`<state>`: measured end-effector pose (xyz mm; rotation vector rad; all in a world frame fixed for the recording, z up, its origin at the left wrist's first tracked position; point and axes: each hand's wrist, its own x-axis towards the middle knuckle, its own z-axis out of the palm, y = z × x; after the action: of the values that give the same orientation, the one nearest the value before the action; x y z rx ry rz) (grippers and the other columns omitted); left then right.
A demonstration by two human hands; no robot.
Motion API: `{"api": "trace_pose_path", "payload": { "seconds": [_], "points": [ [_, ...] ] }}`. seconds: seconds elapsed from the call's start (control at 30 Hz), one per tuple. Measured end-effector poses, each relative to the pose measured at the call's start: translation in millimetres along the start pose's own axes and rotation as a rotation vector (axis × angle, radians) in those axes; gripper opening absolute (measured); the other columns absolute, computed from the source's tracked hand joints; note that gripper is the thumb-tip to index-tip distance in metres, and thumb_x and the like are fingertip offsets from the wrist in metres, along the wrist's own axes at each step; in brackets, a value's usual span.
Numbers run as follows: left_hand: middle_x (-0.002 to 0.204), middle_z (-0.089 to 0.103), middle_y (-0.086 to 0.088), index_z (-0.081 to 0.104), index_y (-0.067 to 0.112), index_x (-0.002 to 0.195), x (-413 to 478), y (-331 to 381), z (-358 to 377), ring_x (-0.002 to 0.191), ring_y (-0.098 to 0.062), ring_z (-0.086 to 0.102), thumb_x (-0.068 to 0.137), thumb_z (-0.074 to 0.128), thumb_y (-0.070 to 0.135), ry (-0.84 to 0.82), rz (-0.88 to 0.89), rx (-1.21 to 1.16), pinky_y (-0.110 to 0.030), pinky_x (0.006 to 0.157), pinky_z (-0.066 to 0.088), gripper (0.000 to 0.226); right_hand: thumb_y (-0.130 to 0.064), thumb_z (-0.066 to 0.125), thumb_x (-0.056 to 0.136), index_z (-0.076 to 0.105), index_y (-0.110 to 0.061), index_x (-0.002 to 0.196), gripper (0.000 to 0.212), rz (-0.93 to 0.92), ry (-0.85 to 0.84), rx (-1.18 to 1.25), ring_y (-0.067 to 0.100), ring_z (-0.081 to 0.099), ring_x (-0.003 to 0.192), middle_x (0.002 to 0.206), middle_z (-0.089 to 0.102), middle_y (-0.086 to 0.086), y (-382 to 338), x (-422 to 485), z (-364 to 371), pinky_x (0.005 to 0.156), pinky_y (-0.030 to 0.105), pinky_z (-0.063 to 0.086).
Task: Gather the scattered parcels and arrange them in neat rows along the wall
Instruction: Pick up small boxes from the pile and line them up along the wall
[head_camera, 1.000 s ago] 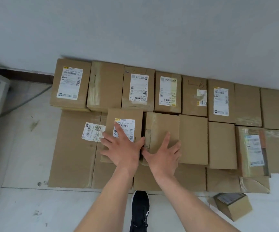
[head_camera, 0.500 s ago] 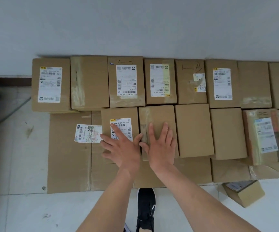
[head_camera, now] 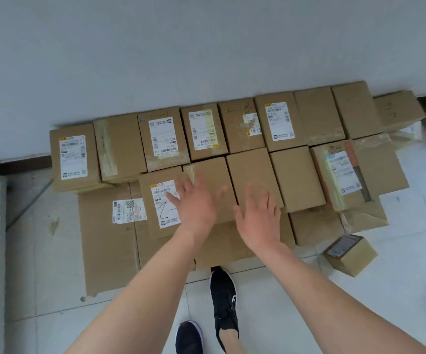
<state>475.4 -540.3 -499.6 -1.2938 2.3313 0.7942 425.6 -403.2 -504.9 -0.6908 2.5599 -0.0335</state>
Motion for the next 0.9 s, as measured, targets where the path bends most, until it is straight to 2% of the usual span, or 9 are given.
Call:
{"api": "trace_pose_path", "payload": {
  "seconds": [0.17,0.3,0.5,0.6,0.7,0.9],
  "points": [
    [0.161,0.016,-0.017,0.002,0.024,0.156,-79,79,-25,0.150,-0.033,0.003,0.091,0.030,0.072,-0.014,0.234,0.130,-0.063,0.116,0.002,0.086,-0.048,0.028,0.102,0.011,-0.021,0.156,0.063,0.193,0.067,0.153,0.036,0.011,0.147,0.162,0.012,0.018,70,-66,-62,0.113,0.052,0.023],
    [0.159,0.025,-0.015,0.009,0.023,0.156,-151,154,-6,0.149,-0.033,0.011,0.093,0.030,0.070,-0.135,0.362,0.199,-0.063,0.116,0.007,0.082,-0.046,0.028,0.103,0.016,-0.019,0.156,0.061,0.350,0.072,0.278,0.035,0.013,0.147,0.161,0.016,0.017,156,-116,-105,0.116,0.050,0.021],
    [0.158,0.029,-0.011,0.014,0.022,0.156,-234,275,79,0.147,-0.030,0.016,0.094,0.032,0.067,-0.325,0.438,0.303,-0.060,0.117,0.009,0.079,-0.041,0.033,0.102,0.029,-0.018,0.150,0.053,0.572,0.038,0.405,0.034,0.027,0.140,0.156,0.027,0.016,317,-180,-122,0.107,0.050,0.034],
    [0.157,0.030,-0.009,0.018,0.020,0.155,-251,349,127,0.147,-0.028,0.018,0.095,0.036,0.064,-0.330,0.498,0.302,-0.059,0.117,0.010,0.077,-0.041,0.031,0.103,0.026,-0.017,0.152,0.055,0.637,-0.019,0.440,0.034,0.024,0.142,0.159,0.021,0.018,406,-201,-119,0.107,0.048,0.031],
    [0.156,0.033,-0.011,0.021,0.017,0.155,-258,425,171,0.145,-0.030,0.023,0.095,0.036,0.064,-0.287,0.569,0.330,-0.060,0.115,0.017,0.077,-0.043,0.029,0.104,0.022,-0.018,0.154,0.056,0.671,-0.049,0.442,0.033,0.021,0.143,0.161,0.016,0.016,489,-215,-130,0.108,0.047,0.030],
    [0.157,0.030,-0.011,0.019,0.019,0.155,-271,557,226,0.146,-0.030,0.019,0.093,0.041,0.066,-0.276,0.684,0.428,-0.063,0.114,0.014,0.081,-0.042,0.030,0.103,0.023,-0.020,0.154,0.055,0.749,-0.022,0.467,0.033,0.027,0.140,0.161,0.015,0.015,619,-216,-175,0.107,0.045,0.030]
  ]
}}
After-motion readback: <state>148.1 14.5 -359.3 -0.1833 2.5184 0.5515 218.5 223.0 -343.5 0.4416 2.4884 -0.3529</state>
